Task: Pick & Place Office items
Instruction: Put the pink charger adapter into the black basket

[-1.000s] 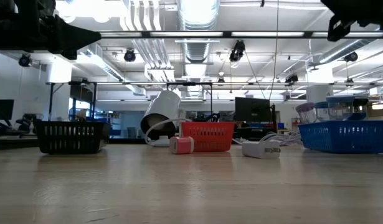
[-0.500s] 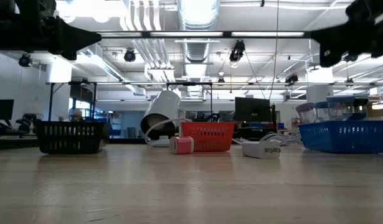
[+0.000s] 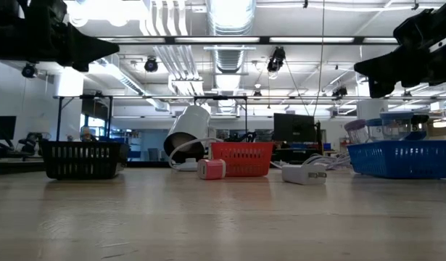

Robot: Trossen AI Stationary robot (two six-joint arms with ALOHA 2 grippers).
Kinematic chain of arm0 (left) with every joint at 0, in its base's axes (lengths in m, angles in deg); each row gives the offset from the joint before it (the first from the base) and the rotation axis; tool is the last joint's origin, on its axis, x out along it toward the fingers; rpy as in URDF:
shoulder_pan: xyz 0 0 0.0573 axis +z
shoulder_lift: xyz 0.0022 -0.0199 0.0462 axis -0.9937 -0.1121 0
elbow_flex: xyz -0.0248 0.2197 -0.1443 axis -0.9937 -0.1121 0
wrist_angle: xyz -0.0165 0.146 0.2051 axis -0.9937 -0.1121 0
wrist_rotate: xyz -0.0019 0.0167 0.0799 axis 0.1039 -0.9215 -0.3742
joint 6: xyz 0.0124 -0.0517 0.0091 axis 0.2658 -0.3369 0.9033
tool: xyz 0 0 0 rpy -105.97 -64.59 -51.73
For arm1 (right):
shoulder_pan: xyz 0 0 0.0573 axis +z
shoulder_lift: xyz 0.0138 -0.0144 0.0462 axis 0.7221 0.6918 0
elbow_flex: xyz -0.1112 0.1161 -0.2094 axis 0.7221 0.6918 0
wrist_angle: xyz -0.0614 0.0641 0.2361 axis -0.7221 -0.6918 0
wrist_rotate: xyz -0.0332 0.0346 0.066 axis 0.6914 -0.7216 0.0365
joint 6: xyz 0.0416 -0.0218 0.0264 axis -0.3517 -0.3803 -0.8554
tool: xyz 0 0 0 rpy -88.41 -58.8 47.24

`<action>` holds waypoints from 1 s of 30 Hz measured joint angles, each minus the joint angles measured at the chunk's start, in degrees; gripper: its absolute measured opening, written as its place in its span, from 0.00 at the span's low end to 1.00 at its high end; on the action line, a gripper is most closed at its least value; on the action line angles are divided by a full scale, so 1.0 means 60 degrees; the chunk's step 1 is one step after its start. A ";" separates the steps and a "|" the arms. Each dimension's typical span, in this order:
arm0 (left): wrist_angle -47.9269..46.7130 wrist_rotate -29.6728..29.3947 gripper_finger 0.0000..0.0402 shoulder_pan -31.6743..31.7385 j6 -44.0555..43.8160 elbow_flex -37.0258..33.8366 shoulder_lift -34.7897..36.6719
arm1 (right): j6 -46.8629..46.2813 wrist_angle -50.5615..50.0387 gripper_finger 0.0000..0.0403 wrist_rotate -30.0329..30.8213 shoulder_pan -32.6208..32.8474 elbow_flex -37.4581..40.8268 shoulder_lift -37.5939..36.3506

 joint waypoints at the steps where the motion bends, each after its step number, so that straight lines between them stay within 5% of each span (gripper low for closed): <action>1: -0.0001 -0.0006 0.00 0.0000 -0.0012 0.0000 -0.0017 | -0.0001 -0.0003 0.02 0.0000 0.0001 0.0000 0.0022; 14: 0.0030 -0.0533 0.00 -0.0008 -0.1484 0.0853 -0.1750 | 0.0028 0.0003 0.02 0.0003 0.0000 0.0000 0.0008; 24: 0.1258 0.0127 0.02 -0.0390 -0.2863 0.2663 -0.6183 | 0.0062 0.0028 0.02 0.0006 0.0000 0.0000 0.0008; 30: 0.1258 -0.0343 0.16 -0.0404 -0.3653 0.4195 -0.9458 | 0.0182 0.0070 0.02 0.0007 0.0000 0.0000 0.0008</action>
